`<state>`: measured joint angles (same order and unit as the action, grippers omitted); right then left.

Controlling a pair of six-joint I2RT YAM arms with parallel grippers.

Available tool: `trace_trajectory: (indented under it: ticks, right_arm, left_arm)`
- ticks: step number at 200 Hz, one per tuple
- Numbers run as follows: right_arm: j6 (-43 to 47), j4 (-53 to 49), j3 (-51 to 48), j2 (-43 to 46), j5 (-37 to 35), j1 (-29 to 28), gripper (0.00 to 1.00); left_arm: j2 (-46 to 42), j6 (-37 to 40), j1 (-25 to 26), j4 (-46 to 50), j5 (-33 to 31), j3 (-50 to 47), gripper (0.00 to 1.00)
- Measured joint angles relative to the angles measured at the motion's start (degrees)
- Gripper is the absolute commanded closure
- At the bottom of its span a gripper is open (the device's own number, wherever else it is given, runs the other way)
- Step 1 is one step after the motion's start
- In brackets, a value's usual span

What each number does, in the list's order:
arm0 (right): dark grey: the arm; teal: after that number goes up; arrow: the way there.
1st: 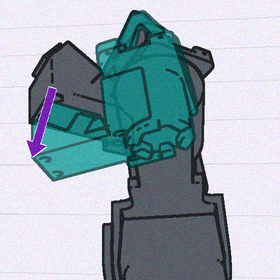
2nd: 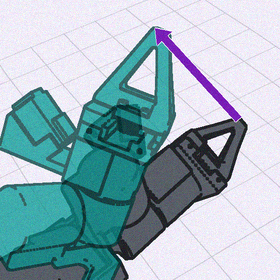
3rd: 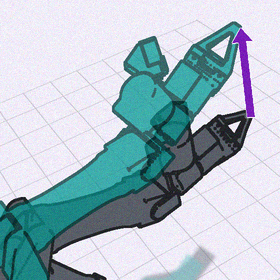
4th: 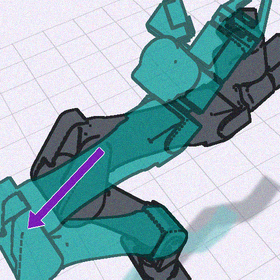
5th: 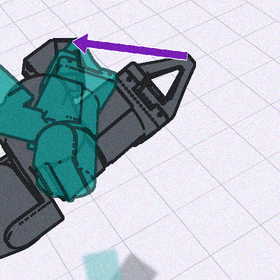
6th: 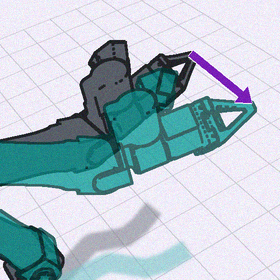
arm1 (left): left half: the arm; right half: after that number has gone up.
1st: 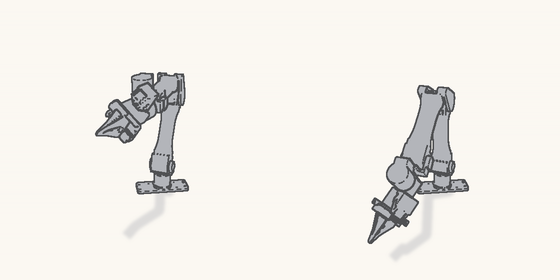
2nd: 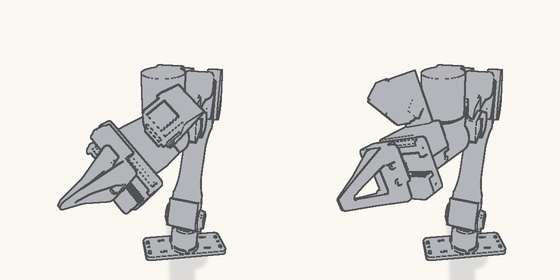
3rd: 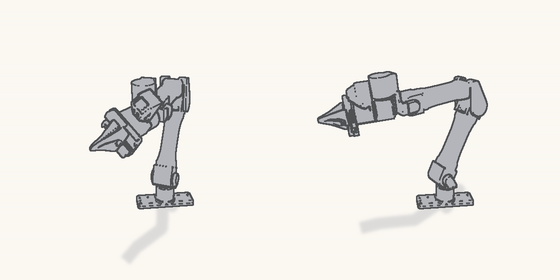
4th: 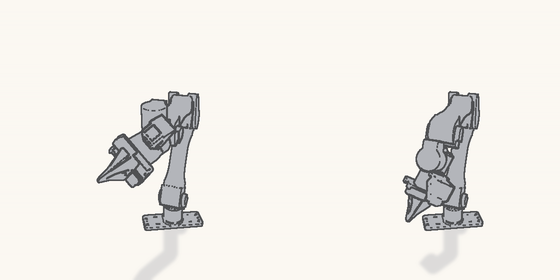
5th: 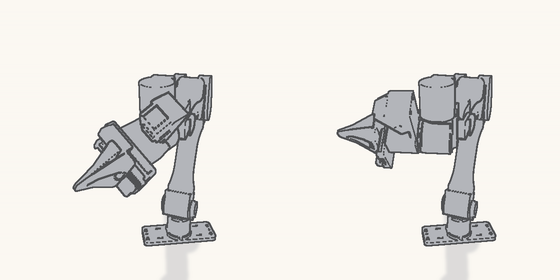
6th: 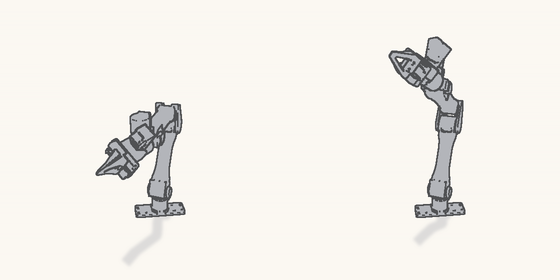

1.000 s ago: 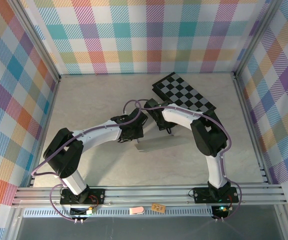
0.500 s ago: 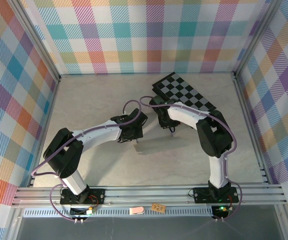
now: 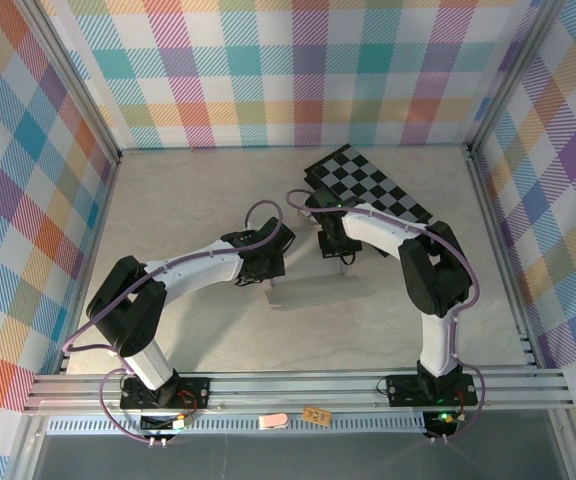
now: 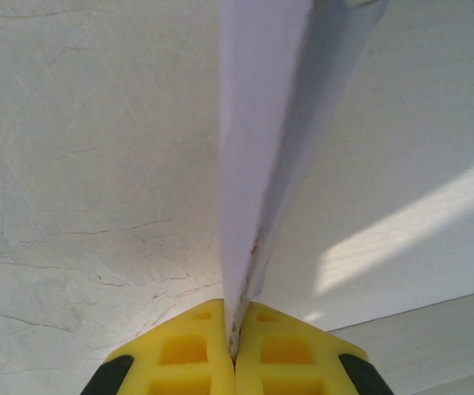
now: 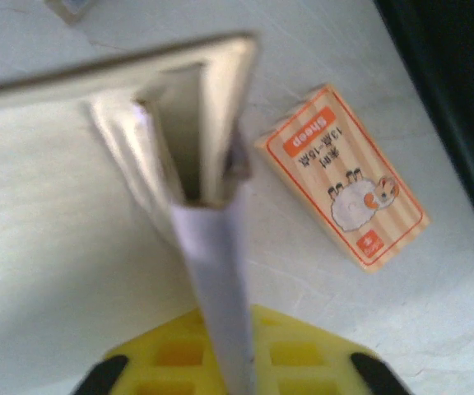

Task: Fold the paper box

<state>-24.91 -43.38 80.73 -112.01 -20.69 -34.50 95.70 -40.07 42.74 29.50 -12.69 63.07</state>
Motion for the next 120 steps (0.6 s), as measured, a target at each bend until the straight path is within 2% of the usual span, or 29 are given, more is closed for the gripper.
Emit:
trace_trajectory:
  ticks: [80, 120]
  right_arm:
    - [-2.8, -5.1, 2.8, -2.6, -9.4, -3.1, 1.00]
    - [-4.0, -6.7, 3.3, -3.0, -9.6, -3.5, 1.00]
  left_arm:
    - [0.1, 0.0, 0.0, -1.0, 1.6, 0.0, 1.00]
    - [0.9, 0.4, 0.0, -1.0, 1.9, 0.1, 1.00]
